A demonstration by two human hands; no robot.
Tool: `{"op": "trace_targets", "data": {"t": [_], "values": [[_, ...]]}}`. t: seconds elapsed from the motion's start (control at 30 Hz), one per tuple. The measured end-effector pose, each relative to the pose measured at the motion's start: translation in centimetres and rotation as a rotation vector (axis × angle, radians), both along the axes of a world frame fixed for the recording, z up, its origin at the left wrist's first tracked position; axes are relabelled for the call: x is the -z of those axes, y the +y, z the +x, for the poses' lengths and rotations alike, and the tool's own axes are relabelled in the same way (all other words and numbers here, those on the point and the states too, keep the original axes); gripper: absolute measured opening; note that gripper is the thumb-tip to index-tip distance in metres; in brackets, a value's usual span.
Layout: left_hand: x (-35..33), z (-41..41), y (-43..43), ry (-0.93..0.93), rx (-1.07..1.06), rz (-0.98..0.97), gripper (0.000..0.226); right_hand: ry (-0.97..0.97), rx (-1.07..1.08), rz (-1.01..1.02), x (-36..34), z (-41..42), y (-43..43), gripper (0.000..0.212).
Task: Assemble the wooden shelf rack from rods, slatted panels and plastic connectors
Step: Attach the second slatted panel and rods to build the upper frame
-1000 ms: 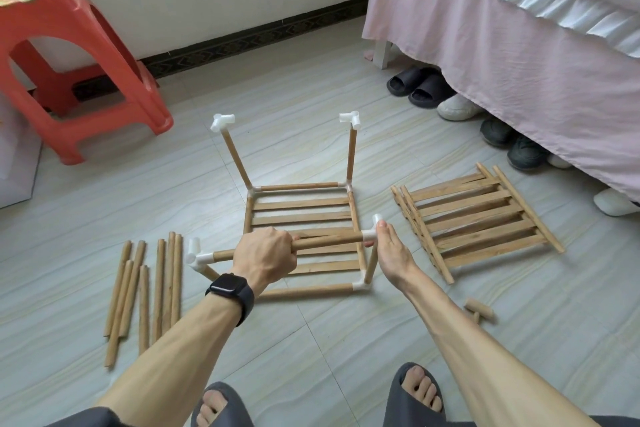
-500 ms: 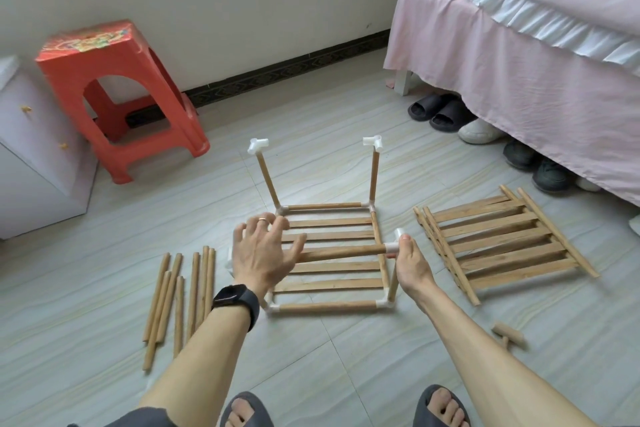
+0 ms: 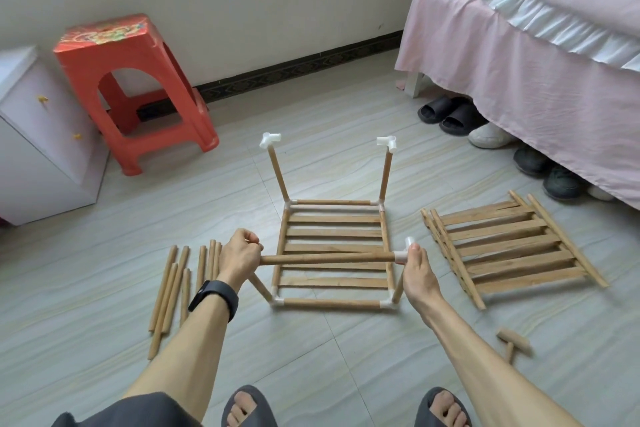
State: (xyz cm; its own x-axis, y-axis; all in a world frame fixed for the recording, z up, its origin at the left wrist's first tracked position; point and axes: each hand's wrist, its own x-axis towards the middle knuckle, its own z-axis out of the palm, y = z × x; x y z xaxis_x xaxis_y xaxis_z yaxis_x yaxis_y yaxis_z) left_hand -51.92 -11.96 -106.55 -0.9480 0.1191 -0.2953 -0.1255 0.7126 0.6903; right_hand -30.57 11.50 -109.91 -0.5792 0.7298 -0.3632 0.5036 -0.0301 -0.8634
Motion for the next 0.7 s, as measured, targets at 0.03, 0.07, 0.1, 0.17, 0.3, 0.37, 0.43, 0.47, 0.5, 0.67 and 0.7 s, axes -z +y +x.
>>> {"op": "trace_targets", "data": {"t": [0.03,0.07,0.1,0.17,0.3,0.37,0.43,0.47,0.5,0.67,0.7], "values": [[-0.1,0.1,0.0,0.034,0.023,-0.069,0.022,0.012,0.007,0.001,0.2,0.4,-0.5,0.054],[-0.1,0.2,0.1,0.061,0.037,-0.116,0.021,0.023,0.015,-0.006,0.3,0.8,-0.9,0.050],[-0.1,0.5,0.1,0.078,0.040,-0.140,0.021,0.024,0.022,-0.014,0.4,1.1,-1.1,0.044],[0.0,0.9,0.3,0.090,0.033,-0.164,0.021,0.015,0.027,-0.015,0.4,1.1,-0.9,0.044],[-0.6,2.0,0.2,0.078,0.073,-0.171,0.020,-0.010,0.059,-0.046,-0.4,-0.5,1.1,0.058],[-0.9,3.0,0.2,-0.016,0.120,-0.111,0.015,-0.015,0.138,-0.063,-0.8,-1.5,2.0,0.058],[-1.1,4.1,0.2,-0.142,0.187,-0.003,0.015,-0.011,0.265,-0.076,-1.2,-2.5,2.5,0.063],[-1.3,4.6,0.4,-0.177,0.234,0.019,0.017,-0.014,0.327,-0.098,-1.3,-2.9,2.6,0.067],[-1.6,5.0,0.6,-0.207,0.271,0.036,0.016,-0.033,0.371,-0.131,-1.5,-3.1,2.5,0.072],[-2.9,7.6,3.0,-0.613,0.354,0.319,0.015,-0.097,0.122,-0.105,-2.4,-2.3,-2.5,0.111],[-3.1,7.9,3.7,-0.678,0.377,0.341,0.018,-0.120,0.052,-0.061,-2.5,-2.1,-3.8,0.113]]}}
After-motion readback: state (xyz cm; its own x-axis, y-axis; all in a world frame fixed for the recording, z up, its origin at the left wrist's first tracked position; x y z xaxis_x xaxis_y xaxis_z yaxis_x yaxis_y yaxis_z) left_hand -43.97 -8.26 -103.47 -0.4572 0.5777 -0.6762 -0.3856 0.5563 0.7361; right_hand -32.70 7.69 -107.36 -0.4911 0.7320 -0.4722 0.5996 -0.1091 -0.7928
